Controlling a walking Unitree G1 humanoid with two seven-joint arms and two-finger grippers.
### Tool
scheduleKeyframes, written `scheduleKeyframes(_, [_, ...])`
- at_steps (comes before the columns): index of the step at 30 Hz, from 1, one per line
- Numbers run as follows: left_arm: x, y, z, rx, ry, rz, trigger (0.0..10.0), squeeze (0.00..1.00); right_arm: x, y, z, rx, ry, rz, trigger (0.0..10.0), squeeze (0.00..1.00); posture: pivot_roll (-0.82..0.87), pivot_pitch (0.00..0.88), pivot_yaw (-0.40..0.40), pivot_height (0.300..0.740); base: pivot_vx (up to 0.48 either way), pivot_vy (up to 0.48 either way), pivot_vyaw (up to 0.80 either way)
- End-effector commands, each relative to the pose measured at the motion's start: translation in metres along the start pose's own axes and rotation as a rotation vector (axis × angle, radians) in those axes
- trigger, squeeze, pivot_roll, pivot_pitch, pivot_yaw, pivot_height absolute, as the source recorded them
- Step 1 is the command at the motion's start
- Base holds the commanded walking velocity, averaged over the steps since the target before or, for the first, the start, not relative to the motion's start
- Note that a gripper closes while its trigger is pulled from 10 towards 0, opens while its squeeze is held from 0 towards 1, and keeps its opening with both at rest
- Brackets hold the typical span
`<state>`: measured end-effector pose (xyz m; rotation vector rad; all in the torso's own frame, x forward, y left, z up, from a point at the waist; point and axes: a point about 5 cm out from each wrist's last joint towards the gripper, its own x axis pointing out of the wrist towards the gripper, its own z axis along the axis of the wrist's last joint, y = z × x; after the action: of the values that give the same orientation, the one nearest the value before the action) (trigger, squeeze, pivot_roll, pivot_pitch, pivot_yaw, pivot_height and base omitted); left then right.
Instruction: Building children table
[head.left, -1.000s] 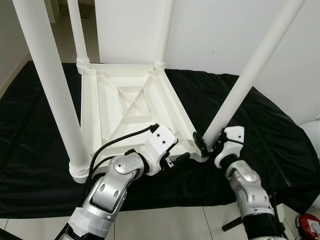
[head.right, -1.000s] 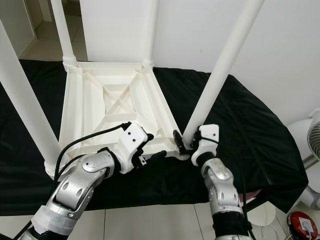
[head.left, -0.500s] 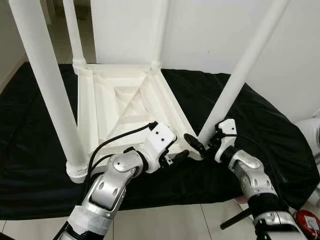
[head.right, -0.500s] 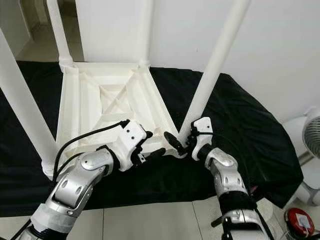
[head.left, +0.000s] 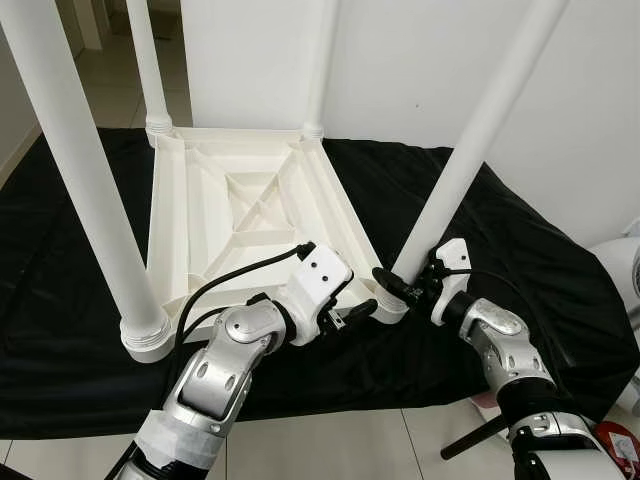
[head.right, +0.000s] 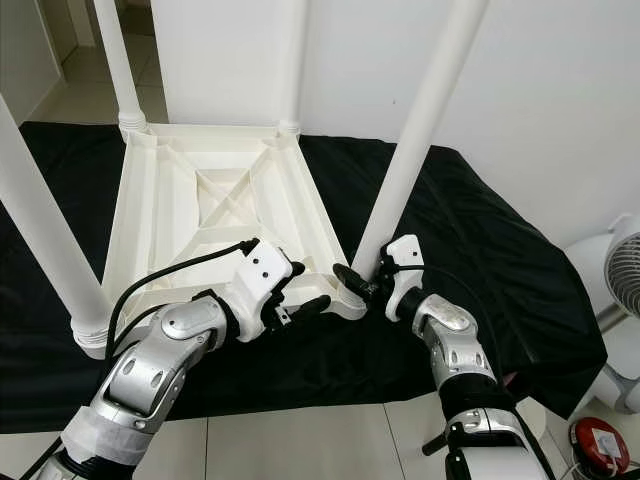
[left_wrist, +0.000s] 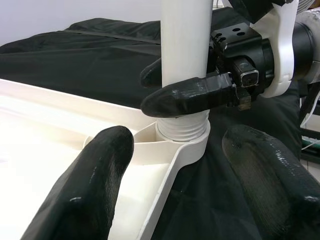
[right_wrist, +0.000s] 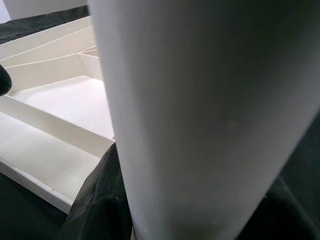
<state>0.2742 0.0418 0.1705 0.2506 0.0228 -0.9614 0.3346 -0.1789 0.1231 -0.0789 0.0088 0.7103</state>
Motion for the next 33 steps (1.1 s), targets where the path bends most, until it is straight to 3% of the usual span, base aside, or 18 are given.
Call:
scheduleKeyframes(1, [0.002, -0.001, 0.003, 0.002, -0.004, 0.023, 10.0, 0.00, -0.003, 0.003, -0.015, 0.019, 0.064, -0.027, 10.0, 0.00, 0.01, 0.000, -0.099, 0.740, 0.000, 0.000, 0.00])
scheduleKeyframes(5, [0.002, -0.002, 0.002, 0.000, -0.003, 0.020, 10.0, 0.00, -0.001, 0.000, -0.014, -0.014, 0.061, -0.185, 10.0, 0.00, 0.00, 0.000, -0.103, 0.740, 0.000, 0.000, 0.00])
scheduleKeyframes(11, [0.002, -0.004, 0.001, -0.007, -0.003, 0.019, 10.0, 0.00, 0.001, 0.005, -0.010, 0.019, 0.029, -0.351, 10.0, 0.00, 0.00, 0.000, -0.110, 0.740, 0.000, 0.000, 0.00])
scheduleKeyframes(14, [0.003, -0.006, 0.001, -0.011, -0.003, 0.015, 10.0, 0.00, 0.000, 0.014, -0.009, 0.099, 0.015, -0.544, 10.0, 0.00, -0.01, 0.000, -0.114, 0.740, 0.000, 0.000, 0.00])
scheduleKeyframes(16, [0.003, -0.006, 0.001, -0.011, -0.003, 0.015, 10.0, 0.00, 0.000, 0.014, -0.009, 0.099, 0.015, -0.544, 10.0, 0.00, -0.01, 0.000, -0.114, 0.740, 0.000, 0.000, 0.00])
scheduleKeyframes(18, [0.004, -0.008, 0.000, -0.012, -0.004, 0.013, 10.0, 0.00, -0.002, 0.023, -0.015, 0.209, 0.030, -0.687, 10.0, 0.00, -0.01, 0.000, -0.116, 0.740, 0.000, 0.000, 0.00])
scheduleKeyframes(19, [0.004, -0.008, 0.000, -0.012, -0.004, 0.013, 10.0, 0.00, -0.002, 0.023, -0.015, 0.209, 0.030, -0.687, 10.0, 0.00, -0.01, 0.000, -0.116, 0.740, 0.000, 0.000, 0.00])
scheduleKeyframes(21, [0.004, -0.009, 0.000, -0.013, -0.004, 0.009, 10.0, 0.00, 0.000, 0.042, -0.015, 0.212, 0.034, -0.758, 10.0, 0.00, 0.00, 0.000, -0.120, 0.740, 0.000, 0.000, 0.00])
scheduleKeyframes(24, [0.004, -0.009, 0.000, -0.013, -0.004, 0.008, 10.0, 0.00, 0.001, 0.050, -0.015, 0.210, 0.035, -0.810, 10.0, 0.00, 0.00, 0.000, -0.124, 0.740, 0.000, 0.000, 0.00])
scheduleKeyframes(27, [0.004, -0.009, 0.000, -0.013, -0.005, 0.009, 10.0, 0.00, 0.007, 0.062, -0.013, 0.224, 0.033, -0.796, 10.0, 0.00, 0.00, 0.000, -0.124, 0.740, 0.000, 0.000, 0.00])
scheduleKeyframes(33, [0.004, -0.010, -0.001, -0.012, 0.000, 0.005, 10.0, 0.00, 0.002, 0.054, -0.005, 0.219, 0.032, -0.818, 10.0, 0.00, 0.00, 0.000, -0.127, 0.740, 0.000, 0.000, 0.00])
